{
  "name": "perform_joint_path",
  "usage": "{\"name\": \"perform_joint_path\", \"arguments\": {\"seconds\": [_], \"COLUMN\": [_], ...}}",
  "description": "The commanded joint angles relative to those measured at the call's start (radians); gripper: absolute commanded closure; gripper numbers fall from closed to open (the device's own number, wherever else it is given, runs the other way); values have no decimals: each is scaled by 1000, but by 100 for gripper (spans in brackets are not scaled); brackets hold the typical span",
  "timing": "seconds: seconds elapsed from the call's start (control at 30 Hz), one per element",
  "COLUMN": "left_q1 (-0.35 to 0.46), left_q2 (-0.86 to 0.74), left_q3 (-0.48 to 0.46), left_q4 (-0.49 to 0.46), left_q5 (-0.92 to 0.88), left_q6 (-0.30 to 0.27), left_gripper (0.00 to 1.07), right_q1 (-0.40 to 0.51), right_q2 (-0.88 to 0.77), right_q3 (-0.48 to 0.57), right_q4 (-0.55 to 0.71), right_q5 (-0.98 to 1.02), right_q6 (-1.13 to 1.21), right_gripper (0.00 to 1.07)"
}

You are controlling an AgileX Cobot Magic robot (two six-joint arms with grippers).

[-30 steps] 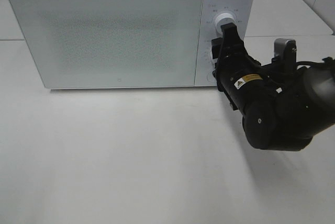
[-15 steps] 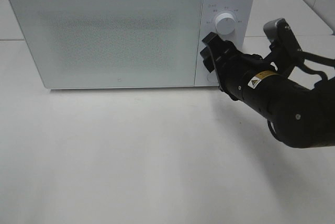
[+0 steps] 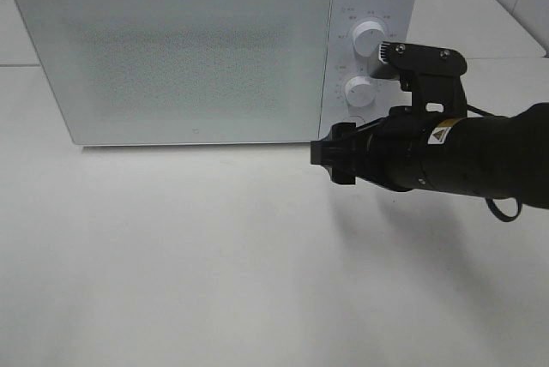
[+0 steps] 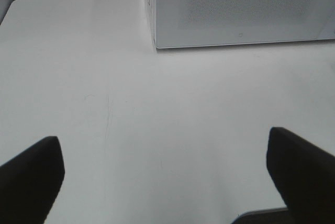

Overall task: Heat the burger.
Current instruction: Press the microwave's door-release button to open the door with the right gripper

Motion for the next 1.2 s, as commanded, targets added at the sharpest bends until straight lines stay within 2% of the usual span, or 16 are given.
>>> {"name": "perform_joint_path", "arguments": {"seconds": [0.03,0.07,0.13,0.17,0.23,0.27,0.3,0.37,0.53,1.2], "left_q1": [-1,-1,-1,-1,-1,-1,-1,-1,-1,-1], "left_q2": [-22,-22,-22,-22,-22,-22,-22,-22,-22,-22], "left_q3": [3,3,3,3,3,3,3,3,3,3], "left_q4": [-7,-7,-7,-7,-7,-7,-7,-7,-7,-7], "left_q5": [-15,-15,-15,-15,-15,-15,-15,-15,-15,-15], "left_q6": [-1,-1,-1,-1,-1,-1,-1,-1,-1,-1], "left_gripper": [7,7,7,7,7,7,7,7,7,7], "right_q1": [-38,-61,-70,-88,-92,-98,-98,-98,-98,-98], "right_q2": [-48,-78,-93,-124,-136,-166,-166,-211,-304,-736], "right_q3": [-13,-27,-35,-56,-68,-88,-88,-111,-126,-125], "right_q4": [-8,-39,-62,-126,-155,-222,-222,-324,-415,-440], "right_q5": [106,201,256,366,410,499,499,621,763,1170], "right_q6": [-94,-129,-133,-128,-120,-91,-91,-32,36,51], "right_gripper": [36,36,36,36,36,36,36,36,36,36]}}
